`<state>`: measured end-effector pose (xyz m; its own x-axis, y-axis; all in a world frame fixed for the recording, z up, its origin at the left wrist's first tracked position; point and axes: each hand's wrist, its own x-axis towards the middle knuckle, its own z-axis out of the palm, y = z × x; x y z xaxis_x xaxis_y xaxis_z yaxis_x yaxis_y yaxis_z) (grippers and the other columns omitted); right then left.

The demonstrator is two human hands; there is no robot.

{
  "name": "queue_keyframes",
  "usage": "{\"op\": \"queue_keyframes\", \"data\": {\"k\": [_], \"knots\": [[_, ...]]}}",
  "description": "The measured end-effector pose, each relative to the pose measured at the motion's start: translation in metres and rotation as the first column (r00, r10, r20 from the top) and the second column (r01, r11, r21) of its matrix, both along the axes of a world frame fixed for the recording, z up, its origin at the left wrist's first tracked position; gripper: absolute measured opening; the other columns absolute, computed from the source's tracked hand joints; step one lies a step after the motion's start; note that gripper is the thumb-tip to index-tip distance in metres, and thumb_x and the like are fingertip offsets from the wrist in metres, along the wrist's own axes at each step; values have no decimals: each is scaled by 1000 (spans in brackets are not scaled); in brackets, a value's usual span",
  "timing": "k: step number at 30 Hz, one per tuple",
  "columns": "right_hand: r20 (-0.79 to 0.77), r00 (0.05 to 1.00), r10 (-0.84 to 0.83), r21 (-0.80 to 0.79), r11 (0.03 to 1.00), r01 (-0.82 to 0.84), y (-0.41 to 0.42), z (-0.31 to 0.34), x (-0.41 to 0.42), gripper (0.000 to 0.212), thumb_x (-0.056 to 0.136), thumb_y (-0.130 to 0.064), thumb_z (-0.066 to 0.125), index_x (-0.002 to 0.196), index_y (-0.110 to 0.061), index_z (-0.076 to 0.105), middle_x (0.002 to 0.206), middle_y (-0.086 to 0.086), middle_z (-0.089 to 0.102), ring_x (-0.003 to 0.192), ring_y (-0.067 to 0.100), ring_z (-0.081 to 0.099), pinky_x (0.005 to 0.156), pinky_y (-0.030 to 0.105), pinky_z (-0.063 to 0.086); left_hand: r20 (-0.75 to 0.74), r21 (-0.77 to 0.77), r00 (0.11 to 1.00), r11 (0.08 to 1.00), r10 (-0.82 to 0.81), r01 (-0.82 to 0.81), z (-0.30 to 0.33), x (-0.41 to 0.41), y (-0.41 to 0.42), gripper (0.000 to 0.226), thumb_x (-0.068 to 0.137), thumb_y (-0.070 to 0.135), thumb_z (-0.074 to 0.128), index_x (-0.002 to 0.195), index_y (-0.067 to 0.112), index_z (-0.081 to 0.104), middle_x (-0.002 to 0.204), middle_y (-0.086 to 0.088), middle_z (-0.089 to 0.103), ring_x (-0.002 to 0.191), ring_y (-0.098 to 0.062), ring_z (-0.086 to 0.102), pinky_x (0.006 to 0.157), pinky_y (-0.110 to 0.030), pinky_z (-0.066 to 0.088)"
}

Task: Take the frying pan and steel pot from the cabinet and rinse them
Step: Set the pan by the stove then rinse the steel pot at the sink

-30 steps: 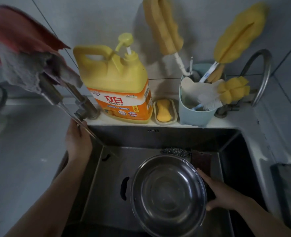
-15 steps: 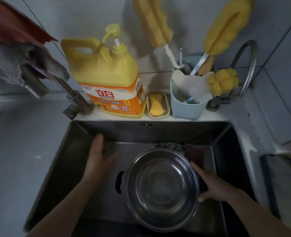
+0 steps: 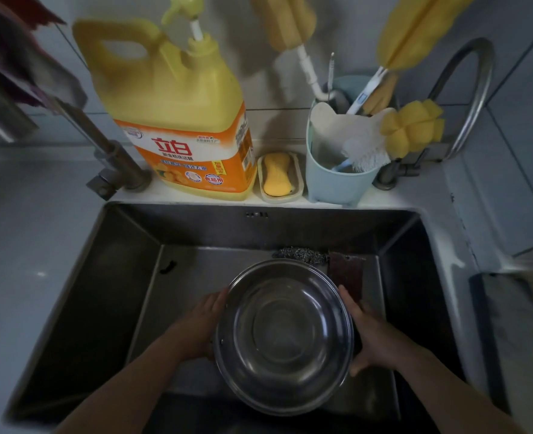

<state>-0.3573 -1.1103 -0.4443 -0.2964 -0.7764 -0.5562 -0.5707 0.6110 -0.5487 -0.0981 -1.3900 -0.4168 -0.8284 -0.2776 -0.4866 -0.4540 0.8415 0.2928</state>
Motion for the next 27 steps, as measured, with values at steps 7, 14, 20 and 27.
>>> {"op": "queue_keyframes", "data": {"k": [7,14,20,27], "knots": [[13,1000,8,28,1000,-9,1,4,4,162,40,-40,95,137,-53,-34,160,-1,5,147,22,18,116,35,29,25,137,999,990,-22,18,-2,4,-14,142,58,39,88,147,18,-21,159,-1,-10,146,-20,-1,111,-18,4],[15,1000,16,55,998,-17,-3,11,7,161,43,-34,96,145,-42,-29,157,2,10,146,21,19,113,26,27,1,171,999,984,-54,53,-2,11,-19,148,54,49,86,142,29,-30,159,-2,-4,145,-18,8,113,-19,8],[40,998,-45,-13,999,45,-8,41,2,161,38,-36,95,141,-57,-27,146,-5,18,137,18,32,109,31,40,-83,104,996,993,-43,52,28,6,-30,134,63,41,85,145,15,-17,158,-8,11,143,-24,19,105,-9,2],[16,1000,-20,-92,996,22,-26,110,-3,156,41,-44,94,133,-65,-30,158,-4,2,146,24,15,116,48,31,-90,3,991,995,-101,102,98,-1,-43,156,46,60,86,144,21,-29,161,-4,-4,147,-18,3,113,-22,-2]]}}
